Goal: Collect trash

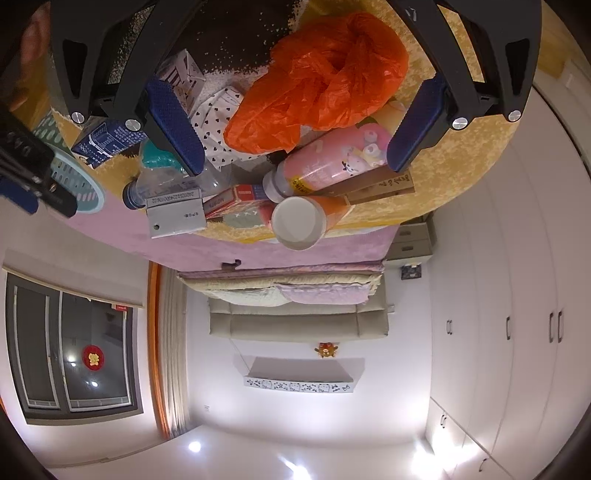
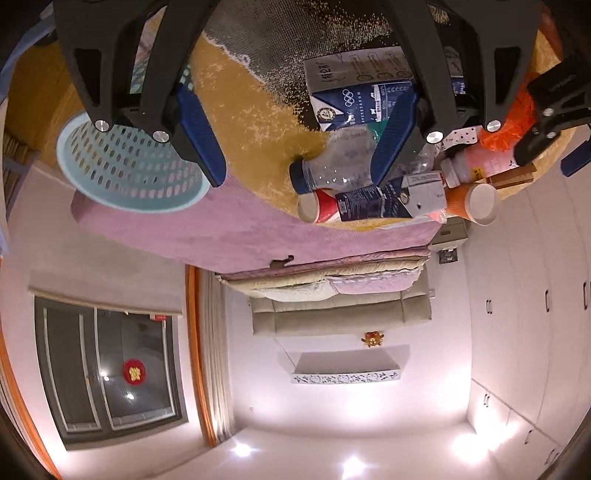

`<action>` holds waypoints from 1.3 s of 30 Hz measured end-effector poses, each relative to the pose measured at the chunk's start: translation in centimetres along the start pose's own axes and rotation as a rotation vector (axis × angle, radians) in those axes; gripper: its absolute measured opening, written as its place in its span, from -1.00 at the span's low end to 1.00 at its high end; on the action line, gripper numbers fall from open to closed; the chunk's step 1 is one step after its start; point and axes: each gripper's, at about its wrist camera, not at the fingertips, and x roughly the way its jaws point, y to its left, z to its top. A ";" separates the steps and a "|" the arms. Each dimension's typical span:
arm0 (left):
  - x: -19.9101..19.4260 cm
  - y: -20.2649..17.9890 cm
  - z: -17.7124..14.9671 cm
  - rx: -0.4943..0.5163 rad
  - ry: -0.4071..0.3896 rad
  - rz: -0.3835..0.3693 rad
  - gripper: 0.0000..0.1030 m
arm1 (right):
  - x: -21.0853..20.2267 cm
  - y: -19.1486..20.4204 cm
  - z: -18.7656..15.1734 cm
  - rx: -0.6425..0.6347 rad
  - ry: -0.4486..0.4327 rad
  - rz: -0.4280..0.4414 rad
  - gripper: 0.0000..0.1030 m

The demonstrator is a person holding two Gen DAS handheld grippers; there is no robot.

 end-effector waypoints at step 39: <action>0.9 0.3 -0.1 -0.013 0.042 0.011 0.86 | 1.7 -0.4 -0.5 -0.005 0.065 -0.009 0.48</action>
